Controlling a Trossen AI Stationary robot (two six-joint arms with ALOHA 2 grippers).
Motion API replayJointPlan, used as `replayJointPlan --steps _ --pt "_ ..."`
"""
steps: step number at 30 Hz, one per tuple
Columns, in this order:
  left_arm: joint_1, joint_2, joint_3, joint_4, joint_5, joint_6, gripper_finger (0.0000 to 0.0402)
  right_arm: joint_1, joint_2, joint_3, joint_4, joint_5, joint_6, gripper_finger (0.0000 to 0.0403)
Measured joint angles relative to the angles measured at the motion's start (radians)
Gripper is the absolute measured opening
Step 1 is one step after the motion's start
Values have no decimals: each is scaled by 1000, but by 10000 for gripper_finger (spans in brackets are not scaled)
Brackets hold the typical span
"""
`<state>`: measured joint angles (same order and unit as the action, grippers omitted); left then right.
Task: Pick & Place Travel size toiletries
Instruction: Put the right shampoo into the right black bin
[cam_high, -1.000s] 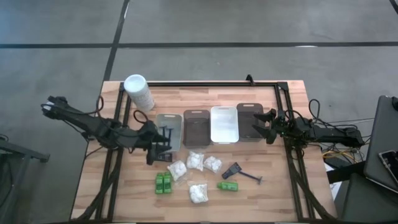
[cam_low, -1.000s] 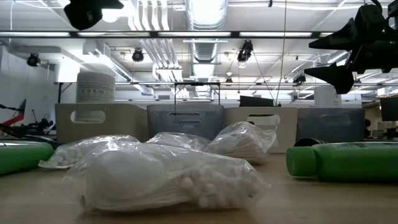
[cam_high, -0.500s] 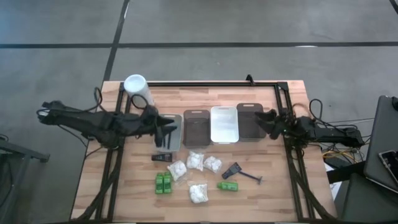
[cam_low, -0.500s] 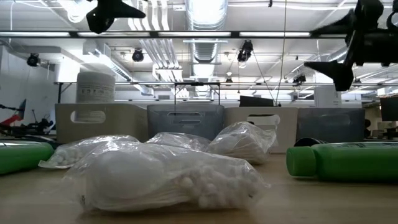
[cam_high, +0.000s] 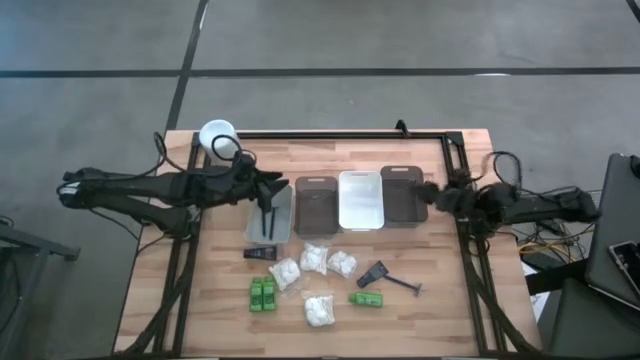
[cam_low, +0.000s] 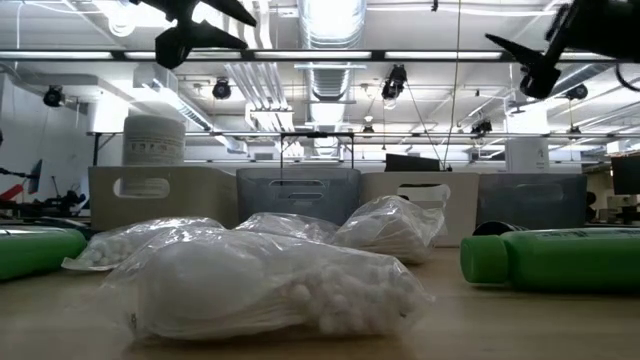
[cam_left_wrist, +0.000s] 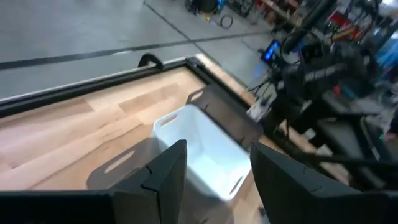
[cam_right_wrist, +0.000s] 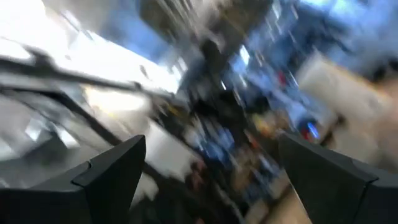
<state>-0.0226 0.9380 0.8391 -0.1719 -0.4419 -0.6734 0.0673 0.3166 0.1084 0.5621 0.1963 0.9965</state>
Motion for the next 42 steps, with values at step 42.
replayJointPlan --steps 42 --pt "23 20 -9 -44 269 526 181 436 1549 1309 -1420 -316 -199 364"
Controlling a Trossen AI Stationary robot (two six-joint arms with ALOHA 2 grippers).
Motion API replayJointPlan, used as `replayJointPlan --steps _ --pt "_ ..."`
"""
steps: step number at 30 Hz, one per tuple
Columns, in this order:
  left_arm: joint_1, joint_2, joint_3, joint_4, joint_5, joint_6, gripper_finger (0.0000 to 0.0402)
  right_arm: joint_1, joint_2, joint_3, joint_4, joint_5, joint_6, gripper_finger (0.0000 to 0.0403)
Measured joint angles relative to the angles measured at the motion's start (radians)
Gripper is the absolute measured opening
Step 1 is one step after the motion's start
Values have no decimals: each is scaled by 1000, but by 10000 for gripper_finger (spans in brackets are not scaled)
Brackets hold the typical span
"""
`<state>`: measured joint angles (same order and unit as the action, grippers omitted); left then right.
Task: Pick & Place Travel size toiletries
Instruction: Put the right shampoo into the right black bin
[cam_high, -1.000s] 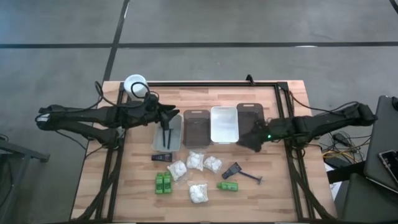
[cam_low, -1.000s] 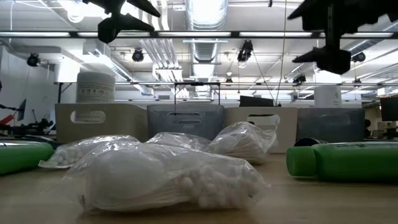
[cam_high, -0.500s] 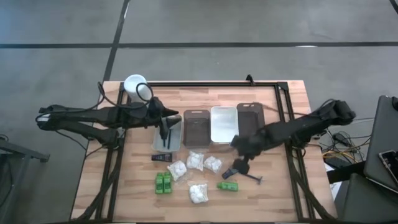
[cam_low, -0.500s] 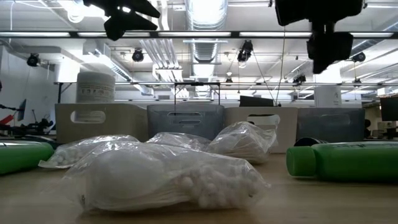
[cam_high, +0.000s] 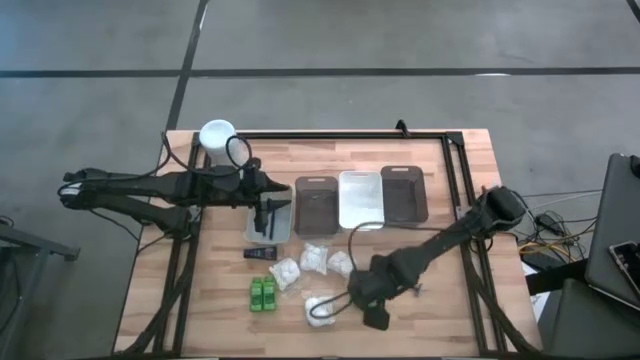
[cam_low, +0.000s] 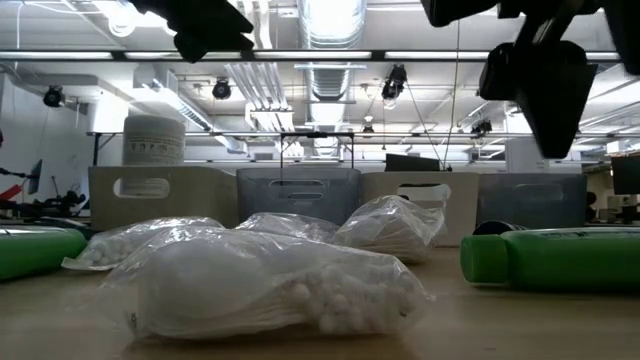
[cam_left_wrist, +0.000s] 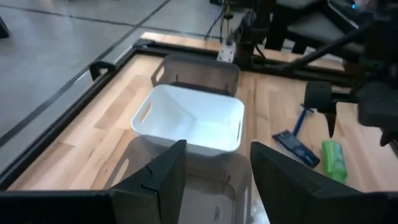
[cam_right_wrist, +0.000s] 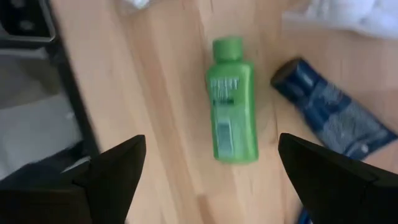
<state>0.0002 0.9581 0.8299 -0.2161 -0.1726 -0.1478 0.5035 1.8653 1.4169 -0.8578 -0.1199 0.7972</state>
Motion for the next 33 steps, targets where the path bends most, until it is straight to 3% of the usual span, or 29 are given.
replayJointPlan --steps 4,21,26,33 --pt "0 8 0 -13 3 16 181 13 54 17 3 73 1 364" --pt "0 15 0 -13 34 15 181 22 210 5 83 71 -15 360" --pt "0 15 0 -11 34 8 181 31 219 2 83 72 21 313" --pt "0 15 0 -10 34 -16 181 33 212 -2 66 100 60 196"
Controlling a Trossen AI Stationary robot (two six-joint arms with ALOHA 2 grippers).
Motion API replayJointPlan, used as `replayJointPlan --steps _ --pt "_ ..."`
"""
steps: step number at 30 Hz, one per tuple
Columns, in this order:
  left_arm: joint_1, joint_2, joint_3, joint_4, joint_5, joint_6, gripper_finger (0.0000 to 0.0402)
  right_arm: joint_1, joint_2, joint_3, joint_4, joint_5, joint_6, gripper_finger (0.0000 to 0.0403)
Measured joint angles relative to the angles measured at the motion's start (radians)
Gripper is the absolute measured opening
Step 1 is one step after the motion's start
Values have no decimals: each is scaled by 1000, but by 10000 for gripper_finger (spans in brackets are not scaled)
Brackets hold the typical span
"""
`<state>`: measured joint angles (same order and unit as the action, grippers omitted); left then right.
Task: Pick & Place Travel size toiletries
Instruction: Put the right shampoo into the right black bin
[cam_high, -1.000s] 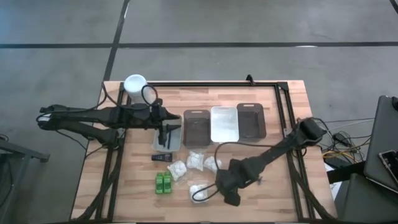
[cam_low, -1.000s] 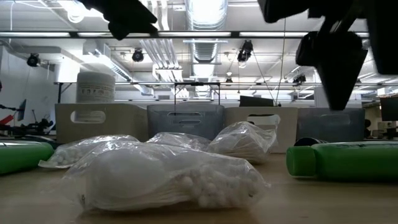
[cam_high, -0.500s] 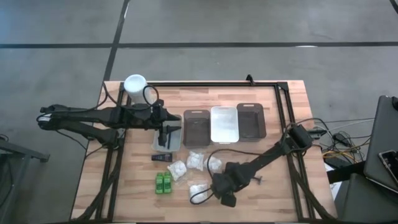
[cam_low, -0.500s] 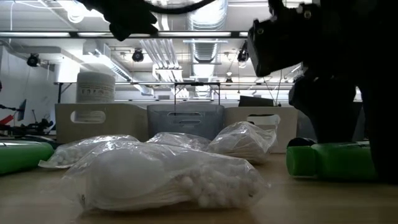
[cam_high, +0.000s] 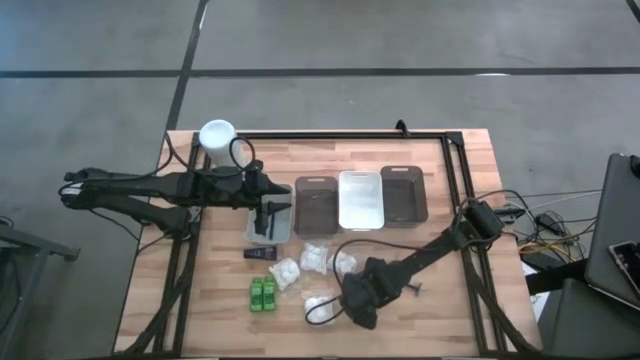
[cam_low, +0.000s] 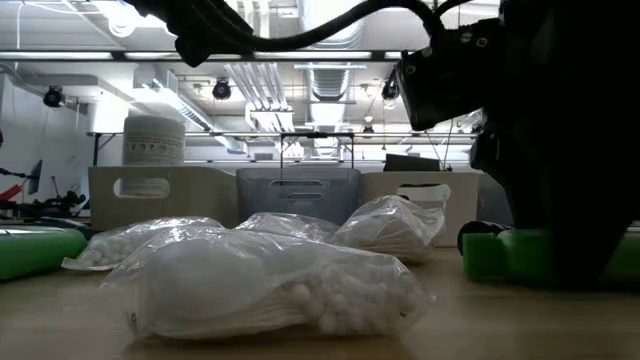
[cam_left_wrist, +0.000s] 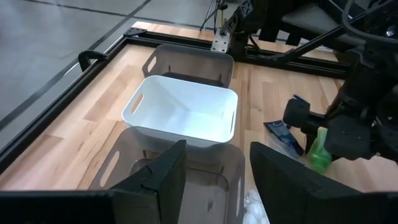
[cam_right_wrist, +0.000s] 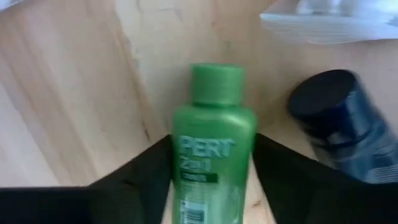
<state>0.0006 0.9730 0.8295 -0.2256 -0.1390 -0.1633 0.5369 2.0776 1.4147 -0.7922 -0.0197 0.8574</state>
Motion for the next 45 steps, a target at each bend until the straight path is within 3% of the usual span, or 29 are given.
replayJointPlan --steps 5,9,14,18,20,24,29,33,38,45 --pt "0 0 1 5 0 -4 181 2 -54 2 -31 -38 124 124" --pt "0 0 15 17 0 -15 181 2 -212 10 -43 -13 318 107" --pt "0 -1 19 35 0 -15 181 1 -413 5 -206 221 714 119" --pt "0 -1 19 34 0 -15 181 -49 -577 -9 -476 435 1019 123" --pt "0 -1 19 34 0 -6 181 -109 -635 -47 -599 480 1098 122" --pt "0 -2 19 30 0 0 181 -314 -756 -166 -591 463 979 123" --pt "0 -8 21 -36 0 -10 181 -633 -815 -359 -349 287 643 137" --pt "0 -10 29 -145 0 -7 181 -808 -811 -485 -214 172 511 150" --pt "0 -14 33 -192 0 -25 181 -873 -770 -556 -159 98 445 175" --pt "0 -15 34 -190 0 -31 181 -863 -732 -535 -185 98 392 251"
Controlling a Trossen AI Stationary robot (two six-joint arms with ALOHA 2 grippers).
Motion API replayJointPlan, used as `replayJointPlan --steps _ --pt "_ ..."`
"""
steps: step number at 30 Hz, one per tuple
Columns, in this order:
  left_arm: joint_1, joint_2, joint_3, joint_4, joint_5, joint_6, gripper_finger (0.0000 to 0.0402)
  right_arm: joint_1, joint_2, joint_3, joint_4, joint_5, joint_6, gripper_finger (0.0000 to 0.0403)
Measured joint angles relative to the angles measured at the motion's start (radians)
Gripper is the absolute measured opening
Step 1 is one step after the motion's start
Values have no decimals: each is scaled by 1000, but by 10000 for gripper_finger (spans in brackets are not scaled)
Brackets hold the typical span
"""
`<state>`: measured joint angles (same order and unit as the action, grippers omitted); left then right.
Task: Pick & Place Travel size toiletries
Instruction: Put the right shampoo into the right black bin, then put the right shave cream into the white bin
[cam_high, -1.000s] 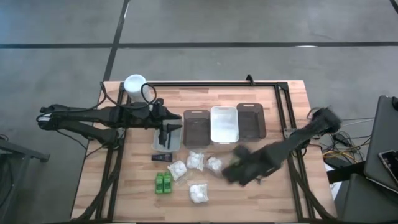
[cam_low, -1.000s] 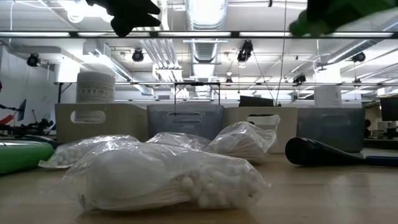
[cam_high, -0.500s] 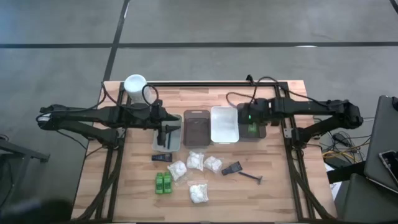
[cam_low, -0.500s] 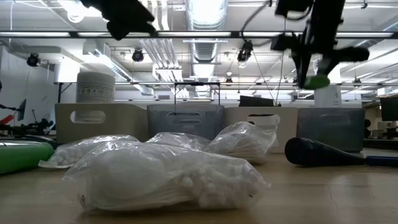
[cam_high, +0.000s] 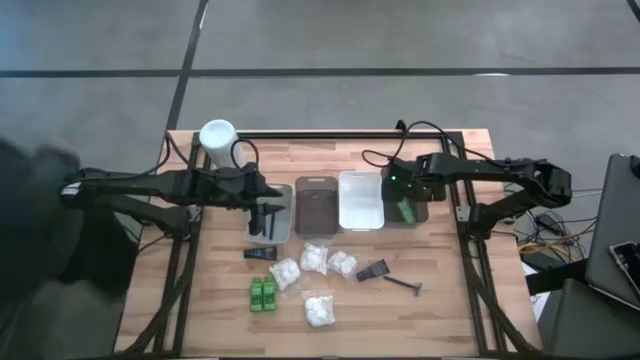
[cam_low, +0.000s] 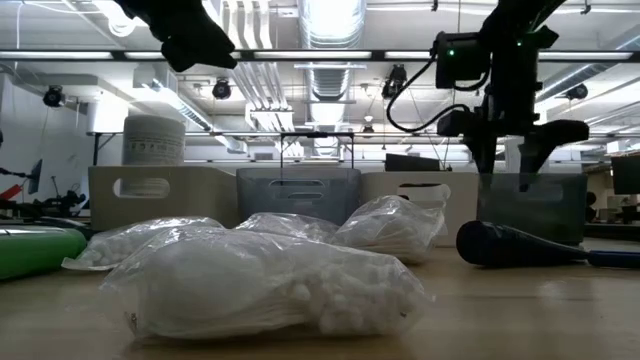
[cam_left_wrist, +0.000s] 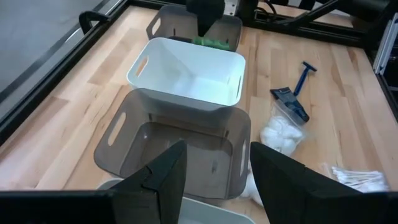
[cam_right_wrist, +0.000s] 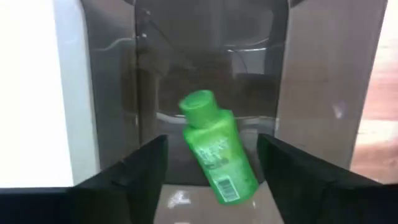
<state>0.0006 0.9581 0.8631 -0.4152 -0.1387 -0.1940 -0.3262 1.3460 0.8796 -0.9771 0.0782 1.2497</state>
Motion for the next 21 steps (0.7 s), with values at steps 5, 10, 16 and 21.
replayJointPlan --steps 5,10,16,21 --pt "0 0 2 3 0 0 181 40 -26 66 -47 32 -32 307" --pt "0 0 8 4 0 -10 181 137 -42 186 -76 52 -60 341" --pt "0 0 17 4 0 -18 181 316 23 308 -114 28 40 348" --pt "0 0 17 3 0 -19 181 481 132 358 -123 -31 76 335"
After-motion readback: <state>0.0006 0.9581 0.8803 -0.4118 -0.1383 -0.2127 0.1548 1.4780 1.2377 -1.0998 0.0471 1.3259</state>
